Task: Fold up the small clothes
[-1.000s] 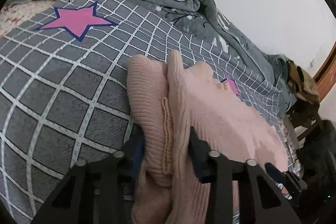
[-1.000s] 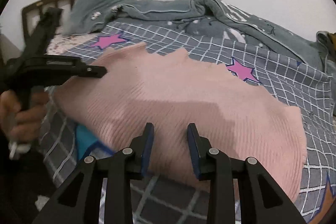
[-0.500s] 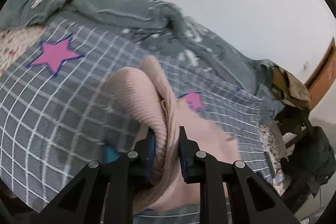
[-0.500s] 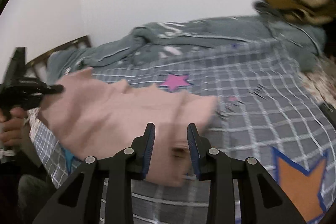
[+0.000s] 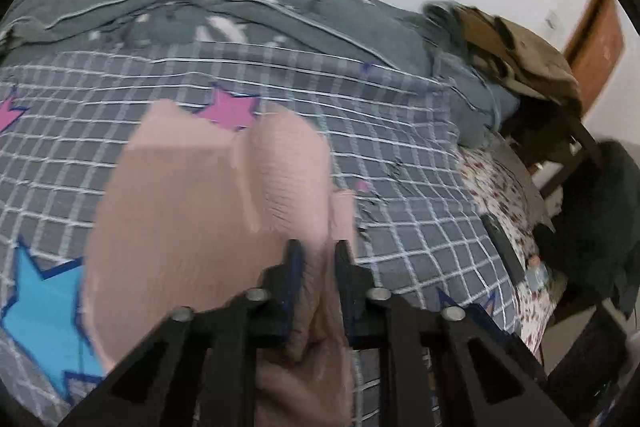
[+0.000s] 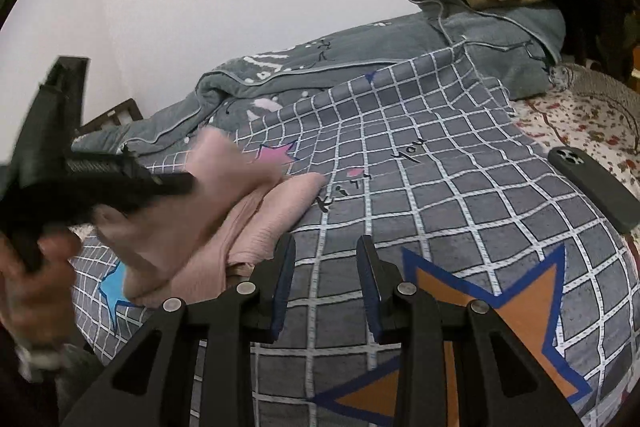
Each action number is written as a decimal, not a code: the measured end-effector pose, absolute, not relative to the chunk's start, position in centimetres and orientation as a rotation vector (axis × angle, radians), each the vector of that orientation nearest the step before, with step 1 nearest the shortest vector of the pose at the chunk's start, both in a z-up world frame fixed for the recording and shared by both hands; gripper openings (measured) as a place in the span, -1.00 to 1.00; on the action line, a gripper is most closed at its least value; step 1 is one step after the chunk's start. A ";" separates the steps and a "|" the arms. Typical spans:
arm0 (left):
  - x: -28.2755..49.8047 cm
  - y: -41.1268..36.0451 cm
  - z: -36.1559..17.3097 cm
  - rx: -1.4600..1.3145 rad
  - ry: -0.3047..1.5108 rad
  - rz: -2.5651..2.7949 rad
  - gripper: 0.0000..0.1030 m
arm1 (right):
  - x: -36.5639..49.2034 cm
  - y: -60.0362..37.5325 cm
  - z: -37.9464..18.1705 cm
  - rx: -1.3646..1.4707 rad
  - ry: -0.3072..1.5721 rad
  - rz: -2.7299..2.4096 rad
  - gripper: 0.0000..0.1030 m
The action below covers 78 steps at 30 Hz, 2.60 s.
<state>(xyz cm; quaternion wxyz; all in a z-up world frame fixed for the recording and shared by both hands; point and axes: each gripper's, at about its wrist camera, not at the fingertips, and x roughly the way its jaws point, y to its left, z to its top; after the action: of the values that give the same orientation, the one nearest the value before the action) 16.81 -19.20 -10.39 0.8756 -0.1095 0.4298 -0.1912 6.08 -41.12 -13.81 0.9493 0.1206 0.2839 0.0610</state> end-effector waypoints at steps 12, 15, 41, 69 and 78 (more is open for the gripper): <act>16.9 -13.9 -7.7 -0.175 0.797 -0.308 -0.55 | 6.8 -38.9 -12.8 0.307 0.554 0.238 -0.37; 17.0 -11.0 -8.4 -0.197 0.800 -0.267 -0.51 | 6.6 -37.4 -12.0 0.316 0.523 0.286 -0.31; 21.3 -0.7 -15.4 -0.270 0.703 -0.360 -0.39 | 16.1 -30.1 -15.0 0.363 0.693 0.270 -0.70; 19.9 -1.1 -16.9 -0.364 0.786 -0.446 -0.37 | 10.1 -29.4 -15.2 0.326 0.681 0.221 -0.38; 19.4 -0.4 -16.2 -0.372 0.765 -0.465 -0.37 | 7.8 -33.2 -15.7 0.388 0.592 0.184 -0.90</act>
<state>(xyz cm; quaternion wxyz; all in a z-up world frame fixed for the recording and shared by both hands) 19.41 -0.36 -16.16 0.8847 -0.1786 0.3679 -0.2236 7.85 -33.21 -15.66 0.9339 0.1898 0.2893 0.0901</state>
